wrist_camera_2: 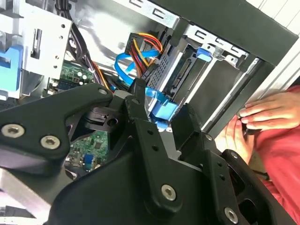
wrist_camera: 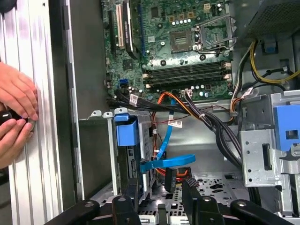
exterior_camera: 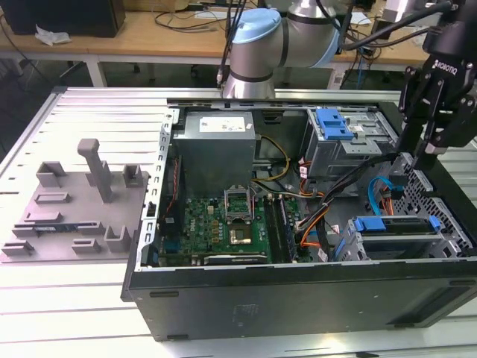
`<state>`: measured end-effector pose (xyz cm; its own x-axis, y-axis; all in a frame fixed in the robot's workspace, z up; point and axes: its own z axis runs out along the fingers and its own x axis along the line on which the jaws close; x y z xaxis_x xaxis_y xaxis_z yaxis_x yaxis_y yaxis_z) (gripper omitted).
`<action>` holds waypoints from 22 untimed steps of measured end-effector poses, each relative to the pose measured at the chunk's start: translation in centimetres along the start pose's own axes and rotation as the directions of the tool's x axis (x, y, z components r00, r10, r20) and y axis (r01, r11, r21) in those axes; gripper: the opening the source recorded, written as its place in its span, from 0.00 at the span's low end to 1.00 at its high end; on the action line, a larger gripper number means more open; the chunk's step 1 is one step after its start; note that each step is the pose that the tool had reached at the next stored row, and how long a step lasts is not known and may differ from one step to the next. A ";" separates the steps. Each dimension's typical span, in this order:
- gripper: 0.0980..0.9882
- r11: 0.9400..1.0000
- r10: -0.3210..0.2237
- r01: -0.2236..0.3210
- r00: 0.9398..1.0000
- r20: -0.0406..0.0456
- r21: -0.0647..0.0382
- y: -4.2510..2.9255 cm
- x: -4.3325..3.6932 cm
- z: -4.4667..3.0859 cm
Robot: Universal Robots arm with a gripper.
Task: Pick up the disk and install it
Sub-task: 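Insert the first disk wire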
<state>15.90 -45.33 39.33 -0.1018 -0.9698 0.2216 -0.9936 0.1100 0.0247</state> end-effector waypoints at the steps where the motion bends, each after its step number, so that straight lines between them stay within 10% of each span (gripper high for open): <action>1: 0.45 1.000 0.009 -0.009 1.000 0.000 -0.002 -0.04 -0.07 0.14; 11: 0.28 0.999 0.050 -0.050 0.999 -0.017 -0.004 -0.43 -1.00 0.93; 13: 0.28 0.998 0.061 -0.060 0.998 -0.022 0.014 -0.43 -1.17 0.97; 15: 0.28 0.995 0.080 -0.079 0.997 -0.012 0.068 -0.35 -1.17 1.08; 22: 0.28 0.990 0.120 -0.118 0.993 -0.023 0.071 -0.14 -1.81 1.83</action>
<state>16.13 -43.99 37.14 -0.2191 -0.9443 0.2456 -0.9756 0.2079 -0.0709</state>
